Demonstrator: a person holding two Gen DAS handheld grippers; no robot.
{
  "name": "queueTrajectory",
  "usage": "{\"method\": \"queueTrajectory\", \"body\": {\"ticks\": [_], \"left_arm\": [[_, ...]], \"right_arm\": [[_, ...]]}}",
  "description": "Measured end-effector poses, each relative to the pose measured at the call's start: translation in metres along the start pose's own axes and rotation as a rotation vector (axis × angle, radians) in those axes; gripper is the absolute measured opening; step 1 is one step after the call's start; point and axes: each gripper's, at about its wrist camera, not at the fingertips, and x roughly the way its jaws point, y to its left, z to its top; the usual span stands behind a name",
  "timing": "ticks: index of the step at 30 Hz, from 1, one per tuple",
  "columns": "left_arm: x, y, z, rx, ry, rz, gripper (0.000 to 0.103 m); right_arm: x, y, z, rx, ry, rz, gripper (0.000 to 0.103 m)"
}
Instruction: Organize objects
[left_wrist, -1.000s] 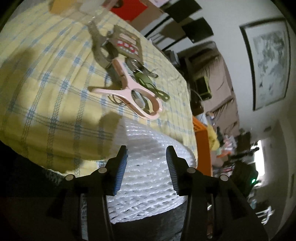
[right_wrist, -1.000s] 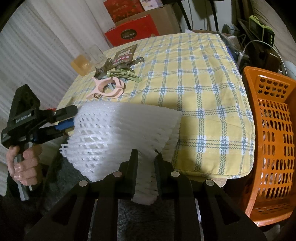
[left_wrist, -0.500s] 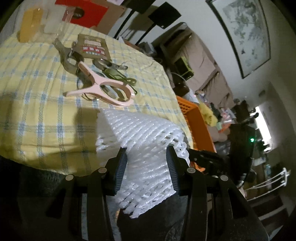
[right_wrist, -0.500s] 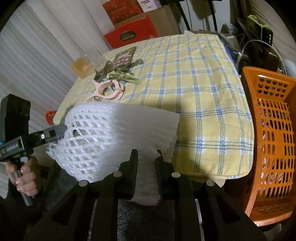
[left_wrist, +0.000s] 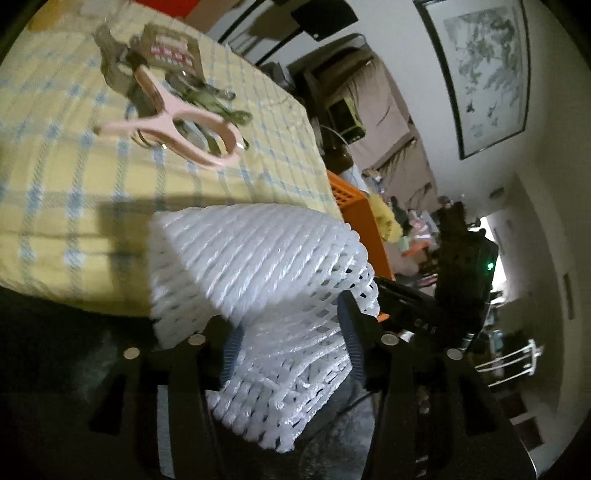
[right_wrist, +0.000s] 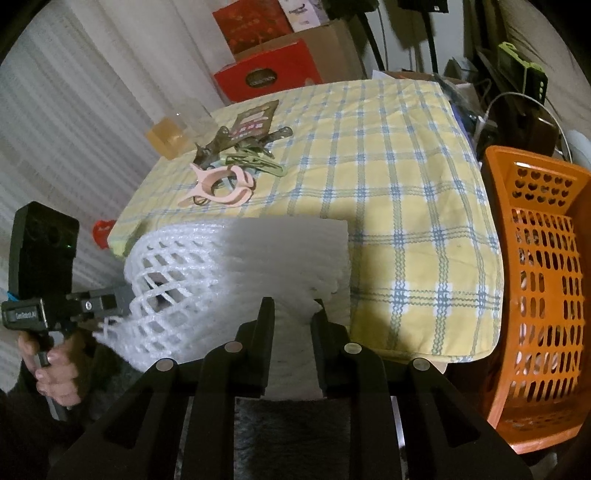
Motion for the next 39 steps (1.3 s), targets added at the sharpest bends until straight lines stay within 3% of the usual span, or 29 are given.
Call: {"method": "queueTrajectory", "body": {"ticks": [2,6,9,14,19,24,27,30,36,38,39], "left_arm": [[0.001,0.001,-0.001,-0.024,0.003,-0.035,0.06],[0.003,0.001,0.0,-0.041,-0.016,-0.062,0.063],[0.002,0.0,0.0,-0.03,-0.021,-0.041,0.063],[-0.001,-0.004,0.002,0.02,-0.04,0.061,0.062],[0.001,-0.019,-0.005,0.138,-0.012,0.179,0.049],[0.005,-0.028,-0.012,0.214,-0.023,0.277,0.026],[0.001,-0.029,-0.015,0.225,-0.052,0.293,0.016],[-0.005,-0.03,-0.017,0.24,-0.052,0.228,0.013],[-0.008,-0.047,-0.02,0.343,-0.045,0.159,0.011],[-0.012,-0.052,-0.021,0.379,-0.028,0.079,0.011],[-0.015,-0.054,-0.021,0.39,-0.023,0.042,0.011]], "right_arm": [[0.0,0.002,0.0,-0.006,0.0,0.006,0.02],[-0.003,0.01,0.001,-0.035,-0.009,0.021,0.02],[-0.004,0.018,0.0,-0.063,-0.015,0.018,0.022],[-0.002,0.013,0.0,-0.049,-0.006,0.007,0.022],[-0.01,0.01,0.001,-0.049,-0.029,-0.008,0.022],[-0.02,0.006,0.003,-0.038,-0.067,-0.029,0.022],[-0.025,0.006,0.004,-0.039,-0.075,0.034,0.022],[-0.024,0.02,0.003,-0.092,-0.07,0.071,0.022],[-0.018,0.02,0.001,-0.09,-0.07,0.035,0.044],[-0.018,0.015,0.001,-0.078,-0.068,0.033,0.072],[-0.019,0.012,0.001,-0.071,-0.07,0.041,0.078]]}}
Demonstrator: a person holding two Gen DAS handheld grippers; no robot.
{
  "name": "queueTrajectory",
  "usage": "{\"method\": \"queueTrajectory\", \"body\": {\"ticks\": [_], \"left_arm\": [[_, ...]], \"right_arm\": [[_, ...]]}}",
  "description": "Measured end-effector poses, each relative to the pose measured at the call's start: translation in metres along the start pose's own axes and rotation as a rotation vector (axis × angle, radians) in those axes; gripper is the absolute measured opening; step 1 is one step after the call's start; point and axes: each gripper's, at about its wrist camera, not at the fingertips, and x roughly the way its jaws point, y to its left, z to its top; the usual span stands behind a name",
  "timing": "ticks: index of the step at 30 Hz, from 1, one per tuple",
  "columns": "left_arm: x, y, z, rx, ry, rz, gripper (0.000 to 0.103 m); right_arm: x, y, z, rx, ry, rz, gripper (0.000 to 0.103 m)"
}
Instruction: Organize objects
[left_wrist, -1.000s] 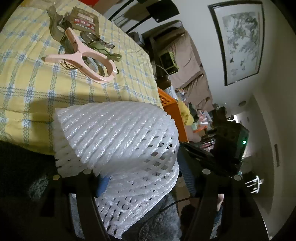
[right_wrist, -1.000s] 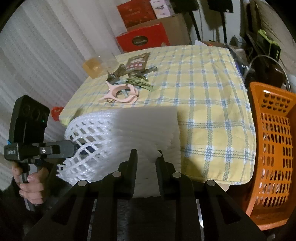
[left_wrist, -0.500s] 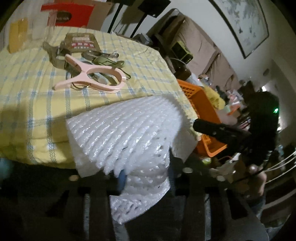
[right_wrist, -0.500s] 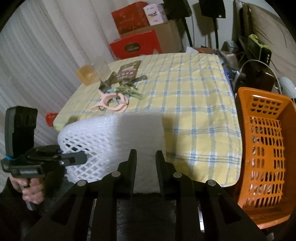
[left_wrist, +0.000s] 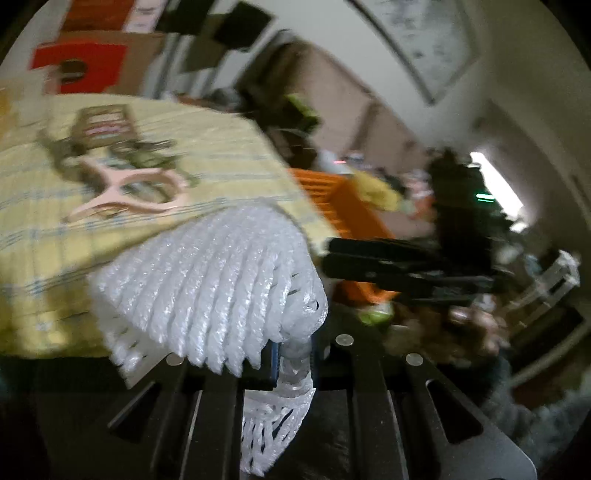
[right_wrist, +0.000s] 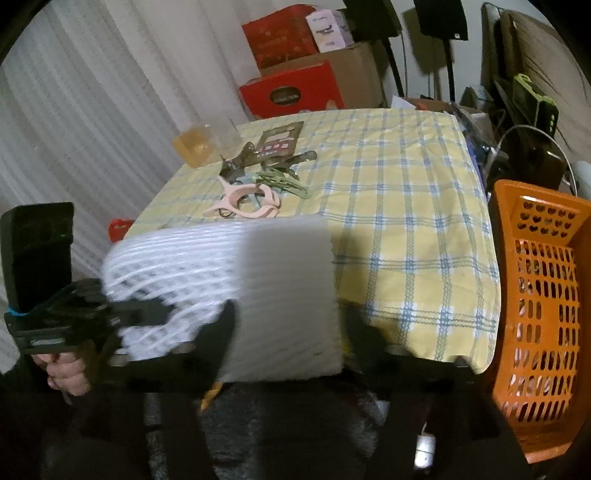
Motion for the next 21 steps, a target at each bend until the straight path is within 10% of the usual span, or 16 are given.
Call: {"method": "queueTrajectory", "body": {"ticks": [5,21], "left_arm": [[-0.016,-0.011,0.0,0.07,-0.011,-0.125,0.011],[-0.03,-0.007,0.006,0.043,-0.045,-0.295,0.011]], "right_arm": [[-0.008,-0.003,0.0,0.05,-0.015,0.178,0.086],[-0.02,0.03,-0.002,-0.061,-0.02,0.312,0.088]]}}
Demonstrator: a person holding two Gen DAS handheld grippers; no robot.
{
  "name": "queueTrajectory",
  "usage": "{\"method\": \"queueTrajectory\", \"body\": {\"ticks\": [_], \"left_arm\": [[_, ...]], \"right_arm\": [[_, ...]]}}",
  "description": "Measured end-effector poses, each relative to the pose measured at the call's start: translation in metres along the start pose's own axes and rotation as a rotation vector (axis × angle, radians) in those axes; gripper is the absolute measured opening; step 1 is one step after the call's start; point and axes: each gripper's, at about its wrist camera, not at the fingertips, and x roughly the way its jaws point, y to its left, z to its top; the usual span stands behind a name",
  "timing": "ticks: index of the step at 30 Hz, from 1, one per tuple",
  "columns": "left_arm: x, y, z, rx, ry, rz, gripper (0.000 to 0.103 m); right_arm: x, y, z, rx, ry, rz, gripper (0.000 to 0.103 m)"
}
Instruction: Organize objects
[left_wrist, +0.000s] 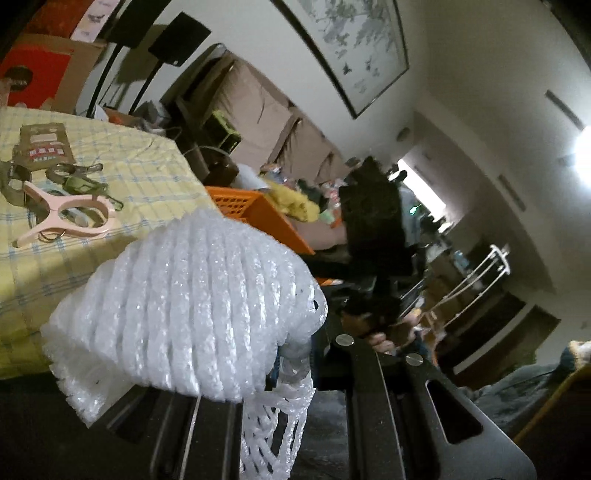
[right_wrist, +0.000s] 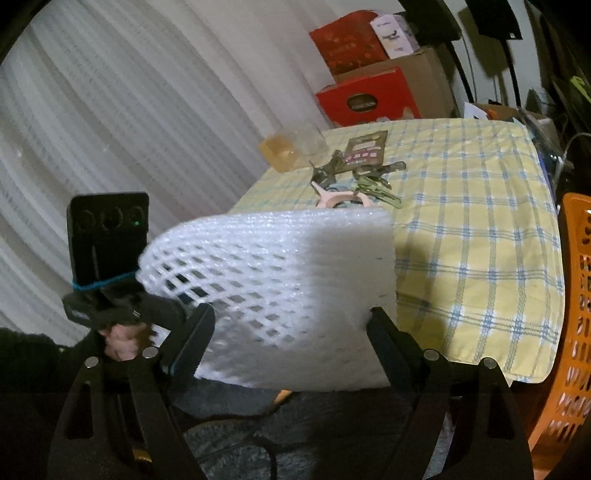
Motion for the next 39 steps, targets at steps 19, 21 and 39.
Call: {"method": "queueTrajectory", "body": {"ticks": [19,21,39], "left_arm": [[0.014,-0.003,-0.002,0.034,0.048,0.2,0.011],[0.015,-0.005,-0.002,0.051,0.059,0.235,0.011],[0.02,-0.02,-0.011,0.109,0.086,0.212,0.011]], "right_arm": [[0.02,-0.011,0.0,0.05,0.015,-0.235,0.006],[0.016,-0.024,0.0,0.098,-0.003,-0.255,0.006],[0.024,-0.025,0.0,0.115,0.004,-0.092,0.09]]}}
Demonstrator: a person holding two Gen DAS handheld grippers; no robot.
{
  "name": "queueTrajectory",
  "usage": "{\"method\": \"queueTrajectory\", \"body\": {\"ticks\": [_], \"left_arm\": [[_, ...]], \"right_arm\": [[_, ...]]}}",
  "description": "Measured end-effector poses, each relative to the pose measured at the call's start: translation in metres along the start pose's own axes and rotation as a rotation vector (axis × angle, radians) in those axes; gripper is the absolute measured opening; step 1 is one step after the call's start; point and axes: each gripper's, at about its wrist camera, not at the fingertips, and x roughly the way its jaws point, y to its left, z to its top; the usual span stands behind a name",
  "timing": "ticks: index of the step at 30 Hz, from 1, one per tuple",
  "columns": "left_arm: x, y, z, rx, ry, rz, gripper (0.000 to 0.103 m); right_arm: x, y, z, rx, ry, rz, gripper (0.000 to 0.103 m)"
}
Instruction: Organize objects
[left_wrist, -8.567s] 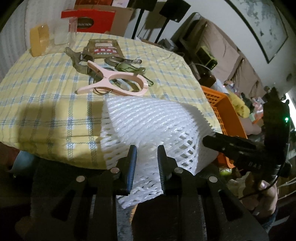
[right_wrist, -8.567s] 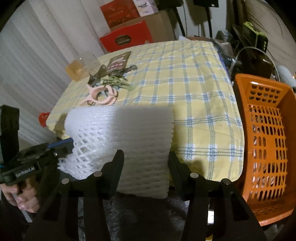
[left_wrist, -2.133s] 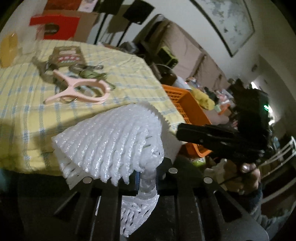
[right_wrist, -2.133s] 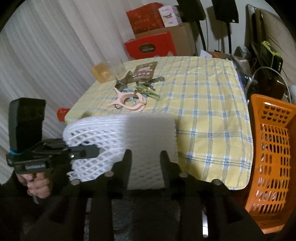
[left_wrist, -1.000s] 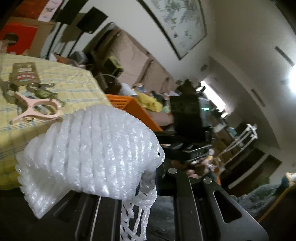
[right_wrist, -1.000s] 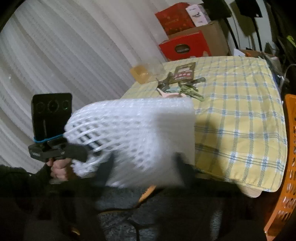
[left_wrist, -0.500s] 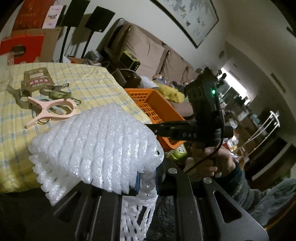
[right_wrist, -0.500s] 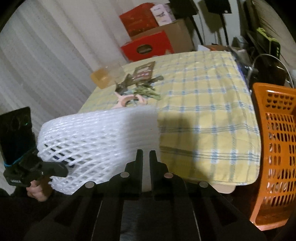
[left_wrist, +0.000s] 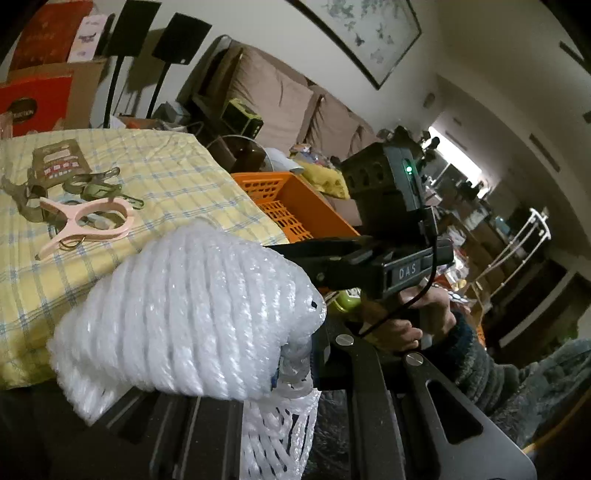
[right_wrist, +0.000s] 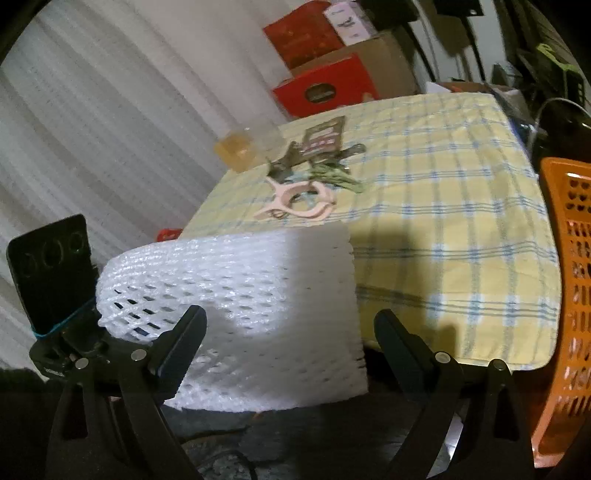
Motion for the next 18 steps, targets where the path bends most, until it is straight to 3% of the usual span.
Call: {"method": "queueTrajectory", "body": {"ticks": [1,2,3,4,5,8,18], "left_arm": [[0.001,-0.001,0.0,0.003,0.004,0.016,0.011],[0.002,0.0,0.0,0.005,0.01,0.03,0.011],[0.003,0.0,0.0,0.005,0.012,0.034,0.011],[0.003,0.001,-0.001,0.003,0.01,0.041,0.011],[0.003,0.001,-0.001,0.002,0.01,0.05,0.011],[0.004,0.002,-0.001,0.008,0.017,0.092,0.011],[0.01,0.014,-0.003,-0.001,0.052,0.248,0.011]], "right_arm": [[0.001,0.001,-0.001,-0.005,0.004,0.017,0.075],[0.001,0.001,-0.002,-0.005,0.009,0.037,0.052],[0.002,0.002,-0.002,-0.003,0.021,0.048,0.039],[0.005,0.002,-0.003,-0.01,0.038,0.04,0.014],[0.006,0.003,-0.003,-0.023,0.048,0.019,0.007],[0.008,0.007,-0.004,-0.04,0.027,-0.054,0.005],[-0.02,-0.01,0.004,0.027,-0.093,-0.131,0.004]]}}
